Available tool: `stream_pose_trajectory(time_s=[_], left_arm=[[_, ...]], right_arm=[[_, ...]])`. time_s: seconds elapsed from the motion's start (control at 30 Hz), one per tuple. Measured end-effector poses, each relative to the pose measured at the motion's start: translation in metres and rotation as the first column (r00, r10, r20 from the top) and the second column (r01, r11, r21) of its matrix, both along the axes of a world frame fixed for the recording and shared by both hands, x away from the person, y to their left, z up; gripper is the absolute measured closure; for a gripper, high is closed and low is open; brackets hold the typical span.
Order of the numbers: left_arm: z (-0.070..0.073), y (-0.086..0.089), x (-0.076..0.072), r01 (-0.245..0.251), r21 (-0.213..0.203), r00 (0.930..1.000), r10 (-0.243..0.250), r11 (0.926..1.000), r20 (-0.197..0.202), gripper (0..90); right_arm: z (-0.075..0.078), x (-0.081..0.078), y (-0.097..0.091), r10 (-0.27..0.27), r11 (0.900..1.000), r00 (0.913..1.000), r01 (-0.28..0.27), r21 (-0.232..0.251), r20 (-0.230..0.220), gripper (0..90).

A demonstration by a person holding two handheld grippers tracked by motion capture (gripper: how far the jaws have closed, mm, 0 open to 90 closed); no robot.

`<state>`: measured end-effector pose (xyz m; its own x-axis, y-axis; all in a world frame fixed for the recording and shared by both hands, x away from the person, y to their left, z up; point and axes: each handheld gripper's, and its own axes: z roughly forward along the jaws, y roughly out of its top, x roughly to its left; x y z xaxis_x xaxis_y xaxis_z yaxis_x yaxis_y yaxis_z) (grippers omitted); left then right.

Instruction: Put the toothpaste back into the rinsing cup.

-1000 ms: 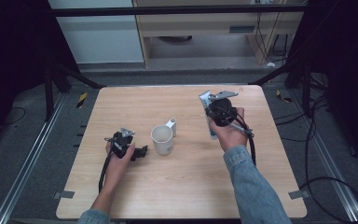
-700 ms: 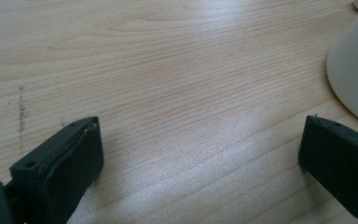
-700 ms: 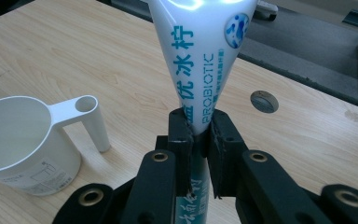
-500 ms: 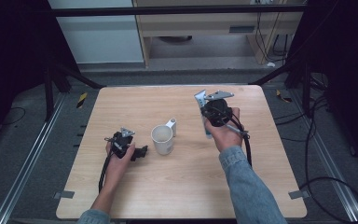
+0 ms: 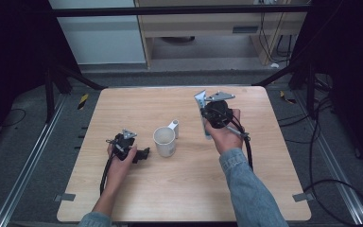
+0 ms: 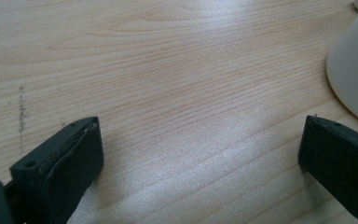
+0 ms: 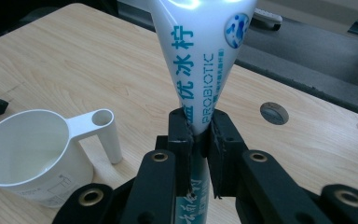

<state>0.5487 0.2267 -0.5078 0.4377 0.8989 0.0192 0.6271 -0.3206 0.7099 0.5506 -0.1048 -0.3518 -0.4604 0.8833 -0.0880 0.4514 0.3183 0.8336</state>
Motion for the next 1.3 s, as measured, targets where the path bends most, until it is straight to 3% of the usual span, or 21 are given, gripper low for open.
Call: stream_pose_trajectory(time_s=[1.3], left_arm=[[0.0,0.0,0.0,0.0,0.0,1.0,0.0,1.0,0.001,0.0]], right_arm=[[-0.003,-0.008,0.035,-0.015,0.9947,0.9942,0.004,0.103,0.107,80.4]])
